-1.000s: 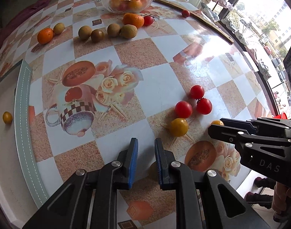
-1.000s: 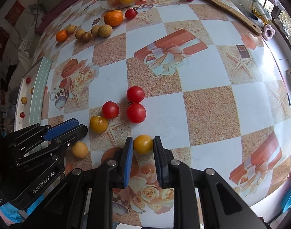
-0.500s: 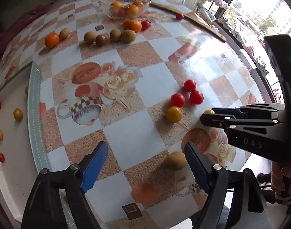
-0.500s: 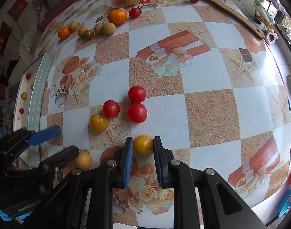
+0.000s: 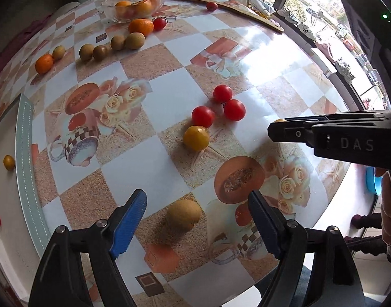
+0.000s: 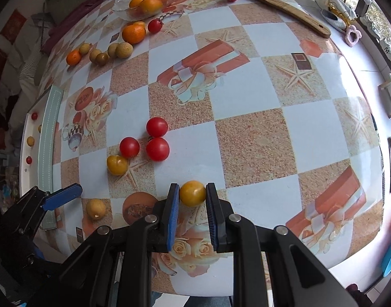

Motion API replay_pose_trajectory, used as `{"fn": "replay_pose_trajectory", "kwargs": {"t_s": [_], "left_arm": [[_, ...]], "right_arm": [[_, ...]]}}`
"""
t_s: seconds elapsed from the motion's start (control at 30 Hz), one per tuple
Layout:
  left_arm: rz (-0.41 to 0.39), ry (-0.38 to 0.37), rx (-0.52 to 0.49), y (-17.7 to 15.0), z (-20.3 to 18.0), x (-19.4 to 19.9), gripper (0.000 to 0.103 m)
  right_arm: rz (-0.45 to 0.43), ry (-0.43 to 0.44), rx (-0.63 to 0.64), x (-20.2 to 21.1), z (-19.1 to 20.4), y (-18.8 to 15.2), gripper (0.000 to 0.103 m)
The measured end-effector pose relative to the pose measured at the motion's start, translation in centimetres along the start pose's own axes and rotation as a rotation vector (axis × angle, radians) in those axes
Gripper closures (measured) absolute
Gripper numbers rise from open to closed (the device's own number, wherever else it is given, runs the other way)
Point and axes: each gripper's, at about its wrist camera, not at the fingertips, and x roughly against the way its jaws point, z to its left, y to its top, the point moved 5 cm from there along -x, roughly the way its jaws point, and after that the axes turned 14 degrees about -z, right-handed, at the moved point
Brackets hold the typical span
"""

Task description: Organize fruits

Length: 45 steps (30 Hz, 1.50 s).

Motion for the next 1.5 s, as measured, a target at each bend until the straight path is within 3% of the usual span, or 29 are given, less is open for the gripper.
{"fn": "replay_pose_trajectory", "kwargs": {"t_s": [0.03,0.17,0.23,0.3,0.33,0.37,0.57,1.0,1.23,1.5], "left_arm": [[0.004,0.012,0.001,-0.1,0.1,-0.2,0.021],[0.027,0.052,-0.017,-0.9,0.2,-0.7,0.04],[0.012,0.064,-0.038,-1.2,0.1,-0.5,0.045],[-0.002,0.066,-0.053,-1.3,-0.1,-0.3,0.058],[-0.008,0.058,-0.054,-1.3,-0.2,-0.2,0.071],[-0.01,0.056,-0.054,-1.3,-0.3,-0.1,0.074],[-0.015,0.022,0.019,-0.8,0.4,0.1,0.074],[-0.106,0.102,0.165,1.4,6.9,3.8,0.074],[-0.155,0.188,0.269,1.0,12.0,6.4,0.074],[-0.171,0.313,0.381,-2.2,19.5,9.2,0.074]], "right_arm": [[-0.002,0.0,-0.002,0.0,0.0,0.0,0.081],[-0.003,0.005,-0.016,0.0,0.1,0.1,0.081],[-0.003,0.006,-0.015,0.0,0.2,0.2,0.081],[-0.004,0.007,-0.014,0.0,0.2,0.1,0.081],[-0.003,0.006,-0.014,0.0,0.2,0.1,0.081],[-0.003,0.005,-0.015,0.0,0.2,0.1,0.081],[0.002,0.001,-0.018,0.0,0.3,0.0,0.081],[-0.011,0.029,0.074,0.4,4.1,1.9,0.081],[-0.006,0.081,0.158,-0.5,9.5,3.4,0.081],[0.003,0.182,0.274,-2.3,18.4,4.3,0.081]]}}
